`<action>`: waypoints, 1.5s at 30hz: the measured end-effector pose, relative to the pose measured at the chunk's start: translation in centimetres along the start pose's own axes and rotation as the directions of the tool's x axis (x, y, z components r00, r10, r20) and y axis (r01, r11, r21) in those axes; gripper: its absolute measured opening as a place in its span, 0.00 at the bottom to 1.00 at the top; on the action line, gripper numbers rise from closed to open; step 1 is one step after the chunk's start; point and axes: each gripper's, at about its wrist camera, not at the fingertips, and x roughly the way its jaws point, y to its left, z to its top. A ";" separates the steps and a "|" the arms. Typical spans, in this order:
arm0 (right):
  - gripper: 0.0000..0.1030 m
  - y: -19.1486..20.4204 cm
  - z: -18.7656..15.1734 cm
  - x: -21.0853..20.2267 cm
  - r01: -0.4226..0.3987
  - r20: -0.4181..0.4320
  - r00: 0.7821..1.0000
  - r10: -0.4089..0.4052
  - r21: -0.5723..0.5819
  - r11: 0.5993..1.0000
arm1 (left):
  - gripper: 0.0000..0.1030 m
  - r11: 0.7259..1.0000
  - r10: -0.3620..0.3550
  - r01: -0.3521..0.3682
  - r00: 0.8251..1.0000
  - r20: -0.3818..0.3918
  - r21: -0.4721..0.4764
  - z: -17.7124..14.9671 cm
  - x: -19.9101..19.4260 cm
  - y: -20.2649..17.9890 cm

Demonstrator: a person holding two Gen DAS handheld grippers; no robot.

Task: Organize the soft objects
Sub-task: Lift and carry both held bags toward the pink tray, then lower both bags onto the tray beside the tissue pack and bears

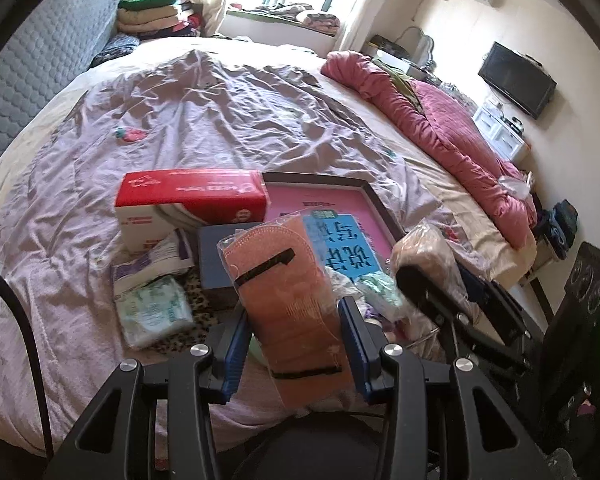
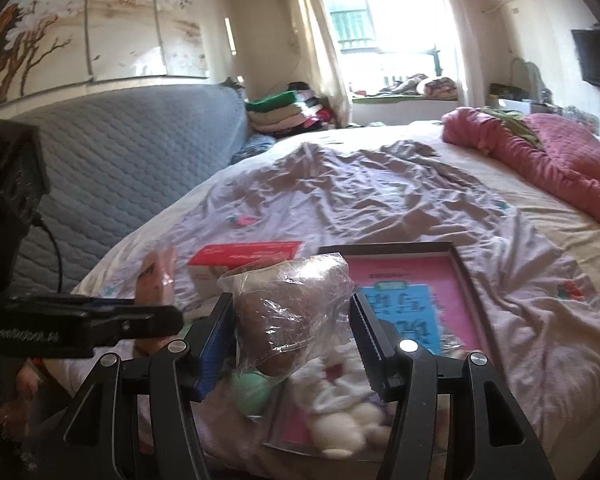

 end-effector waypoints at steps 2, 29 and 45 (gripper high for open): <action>0.58 -0.8 0.1 -0.4 0.023 0.004 1.000 -0.023 0.006 1.000 | 0.42 1.000 -0.007 0.007 1.000 -0.006 0.019 0.1 0.4 -0.9; 0.58 -7.3 0.1 -3.1 0.150 0.028 0.988 -0.155 0.128 0.980 | 0.42 0.990 -0.018 0.024 0.999 -0.045 0.138 0.6 3.6 -6.6; 0.58 -11.0 -1.2 -3.7 0.230 -0.007 0.973 -0.232 0.175 0.957 | 0.42 0.986 0.001 0.016 0.994 -0.106 0.168 -0.2 7.3 -7.0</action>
